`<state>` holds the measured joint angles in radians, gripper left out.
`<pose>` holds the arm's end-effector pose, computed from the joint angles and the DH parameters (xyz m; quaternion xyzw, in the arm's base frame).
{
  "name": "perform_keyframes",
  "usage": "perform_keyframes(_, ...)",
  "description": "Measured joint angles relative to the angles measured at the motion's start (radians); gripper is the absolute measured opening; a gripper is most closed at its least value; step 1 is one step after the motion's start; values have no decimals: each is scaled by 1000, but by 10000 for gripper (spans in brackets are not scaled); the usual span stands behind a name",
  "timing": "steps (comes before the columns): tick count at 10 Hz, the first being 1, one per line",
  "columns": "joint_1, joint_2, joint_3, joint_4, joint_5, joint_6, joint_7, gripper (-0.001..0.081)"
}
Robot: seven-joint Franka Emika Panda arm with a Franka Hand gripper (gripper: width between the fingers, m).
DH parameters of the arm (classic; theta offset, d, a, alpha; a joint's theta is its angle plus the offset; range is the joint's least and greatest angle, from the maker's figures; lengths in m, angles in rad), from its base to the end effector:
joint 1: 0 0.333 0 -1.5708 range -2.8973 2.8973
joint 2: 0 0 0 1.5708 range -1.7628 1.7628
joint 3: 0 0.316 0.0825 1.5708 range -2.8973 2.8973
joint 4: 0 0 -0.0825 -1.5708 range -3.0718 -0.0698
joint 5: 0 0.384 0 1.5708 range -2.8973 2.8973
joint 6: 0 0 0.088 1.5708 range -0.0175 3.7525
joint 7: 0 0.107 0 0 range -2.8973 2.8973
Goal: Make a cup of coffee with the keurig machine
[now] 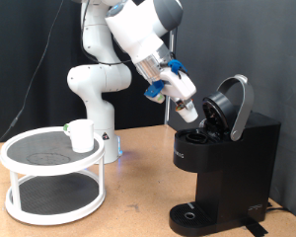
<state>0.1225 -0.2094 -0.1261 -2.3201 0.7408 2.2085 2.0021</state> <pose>0.4895 0.0194 0.4420 -0.3297 0.8897 0.2407 0.2045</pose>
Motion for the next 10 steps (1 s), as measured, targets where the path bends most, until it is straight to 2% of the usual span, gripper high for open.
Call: perform_keyframes(10,0,75,39,-18,15,55,-13,385)
